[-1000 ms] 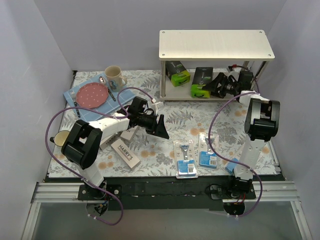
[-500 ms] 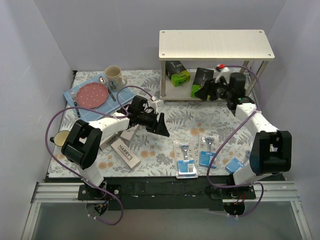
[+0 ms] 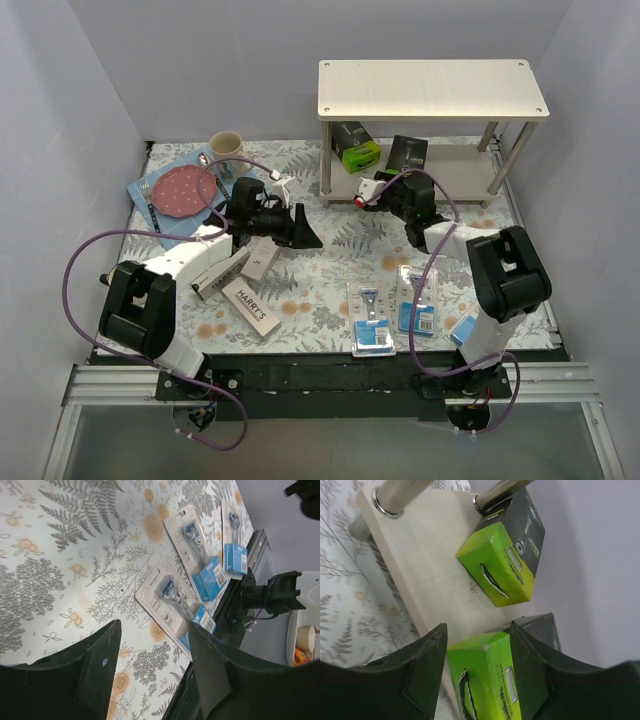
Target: Place and organize the shaving razors onto the shelf
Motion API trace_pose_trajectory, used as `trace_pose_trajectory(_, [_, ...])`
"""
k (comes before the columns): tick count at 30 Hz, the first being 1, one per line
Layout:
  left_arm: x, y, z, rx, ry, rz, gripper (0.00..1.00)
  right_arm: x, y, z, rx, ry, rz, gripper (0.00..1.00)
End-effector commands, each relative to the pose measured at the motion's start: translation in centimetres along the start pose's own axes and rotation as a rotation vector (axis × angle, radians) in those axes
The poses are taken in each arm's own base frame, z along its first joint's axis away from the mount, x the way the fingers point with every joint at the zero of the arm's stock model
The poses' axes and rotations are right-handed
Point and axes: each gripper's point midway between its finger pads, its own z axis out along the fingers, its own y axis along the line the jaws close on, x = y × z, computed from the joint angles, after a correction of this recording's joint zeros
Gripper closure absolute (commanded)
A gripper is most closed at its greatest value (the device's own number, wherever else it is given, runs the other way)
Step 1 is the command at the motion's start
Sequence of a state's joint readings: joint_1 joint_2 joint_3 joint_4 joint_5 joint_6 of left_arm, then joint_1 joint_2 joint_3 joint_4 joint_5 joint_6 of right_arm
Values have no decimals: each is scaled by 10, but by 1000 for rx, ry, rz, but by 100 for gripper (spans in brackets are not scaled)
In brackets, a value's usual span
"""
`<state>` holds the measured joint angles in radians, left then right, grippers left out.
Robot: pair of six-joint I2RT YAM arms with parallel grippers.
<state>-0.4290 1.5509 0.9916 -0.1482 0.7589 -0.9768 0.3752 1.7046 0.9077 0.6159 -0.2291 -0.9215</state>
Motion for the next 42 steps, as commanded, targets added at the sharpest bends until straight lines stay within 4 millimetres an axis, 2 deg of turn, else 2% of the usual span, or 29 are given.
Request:
trace_pose_trajectory(1, [-17,-2,-24,-1,-90,4,44,-22,-50,23,165,-97,-325,41])
trace_pose_trajectory(3, [-14,4,-27,-9,-98,-15,44,-23,-51,31,163,-108,-382,42])
trace_pose_trajectory(4, [-16,6,-31,-12,-107,-30,44,-14,-43,38,148,-98,-390,42])
trace_pose_trajectory(6, [-16,10,-34,-20,-117,-45,44,-13,-50,43,177,-91,-426,43])
trace_pose_trajectory(10, [-12,14,-36,-20,-120,-65,44,0,-45,58,168,-64,-451,43])
trace_pose_trajectory(25, [-14,29,-24,-20,-106,-109,44,30,-27,89,150,-32,-539,46])
trace_pose_trajectory(31, [-13,33,-22,-22,-99,-120,44,37,-29,100,175,-20,-562,47])
trace_pose_trajectory(34, [-12,35,-21,-23,-96,-123,44,40,-27,103,161,-13,-571,56])
trace_pose_trajectory(37, [-12,36,-20,-25,-95,-129,44,41,-20,99,141,-13,-578,73])
trace_pose_trajectory(38, [-11,37,-20,-25,-94,-132,44,40,-17,98,137,-16,-579,84])
trace_pose_trajectory(41, [-12,36,-20,-24,-94,-132,44,35,-9,89,133,-20,-586,96])
trace_pose_trajectory(42, [-12,36,-20,-23,-96,-133,44,28,-11,85,148,-30,-593,97])
